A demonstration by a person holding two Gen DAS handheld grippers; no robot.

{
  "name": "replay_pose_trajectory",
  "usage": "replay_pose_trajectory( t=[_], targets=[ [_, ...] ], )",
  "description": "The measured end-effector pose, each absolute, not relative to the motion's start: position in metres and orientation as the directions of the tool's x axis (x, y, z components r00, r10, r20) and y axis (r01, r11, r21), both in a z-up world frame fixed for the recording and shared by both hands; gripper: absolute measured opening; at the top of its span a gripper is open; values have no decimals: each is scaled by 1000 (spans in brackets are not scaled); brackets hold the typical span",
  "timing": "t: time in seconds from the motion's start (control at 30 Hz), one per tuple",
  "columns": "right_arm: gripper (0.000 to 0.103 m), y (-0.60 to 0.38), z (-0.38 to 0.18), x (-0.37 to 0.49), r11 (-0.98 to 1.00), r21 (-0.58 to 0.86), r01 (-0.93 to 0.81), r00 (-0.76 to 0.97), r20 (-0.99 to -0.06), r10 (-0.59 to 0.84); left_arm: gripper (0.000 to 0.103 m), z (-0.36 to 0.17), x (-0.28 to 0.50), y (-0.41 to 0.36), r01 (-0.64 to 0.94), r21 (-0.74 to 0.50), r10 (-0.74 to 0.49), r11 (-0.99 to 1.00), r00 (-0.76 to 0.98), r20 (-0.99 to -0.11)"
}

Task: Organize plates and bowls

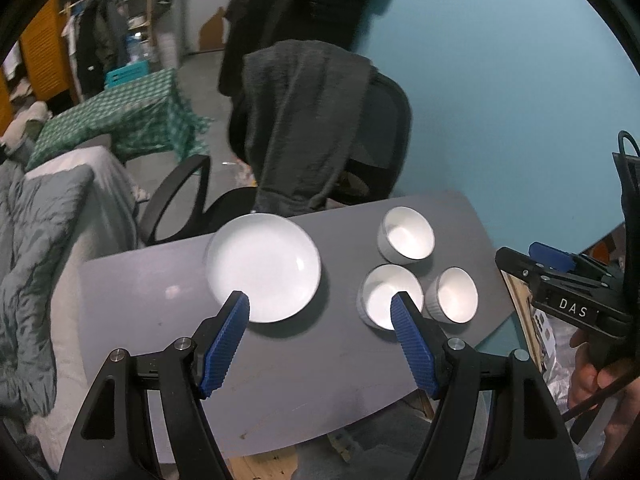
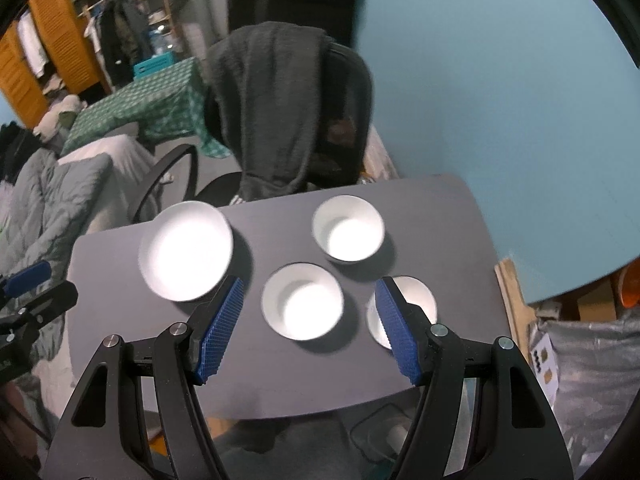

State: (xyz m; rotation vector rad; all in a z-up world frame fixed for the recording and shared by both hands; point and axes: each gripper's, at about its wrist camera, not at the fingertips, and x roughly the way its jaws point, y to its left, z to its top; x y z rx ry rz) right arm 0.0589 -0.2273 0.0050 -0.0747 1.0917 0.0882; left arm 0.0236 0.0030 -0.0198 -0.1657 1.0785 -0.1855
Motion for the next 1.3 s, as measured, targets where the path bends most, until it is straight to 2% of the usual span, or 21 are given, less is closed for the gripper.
replay_pose_trajectory(
  t=[0.33,0.73,1.3],
  targets=[
    [68,-276,3,60,1000,3,-25,441,-898,14,75,-22,46,-50,150,-222,-265,963,419,-868],
    [68,-314,-16,76,1000,16,-1,386,-922,15,75,-44,67,-91,173,-211,-261,962,356,-897],
    [68,-318,-90,122,978,145,-150,224,-958,176,75,-130,85,-100,17,-233,-232,972,195,-953]
  ],
)
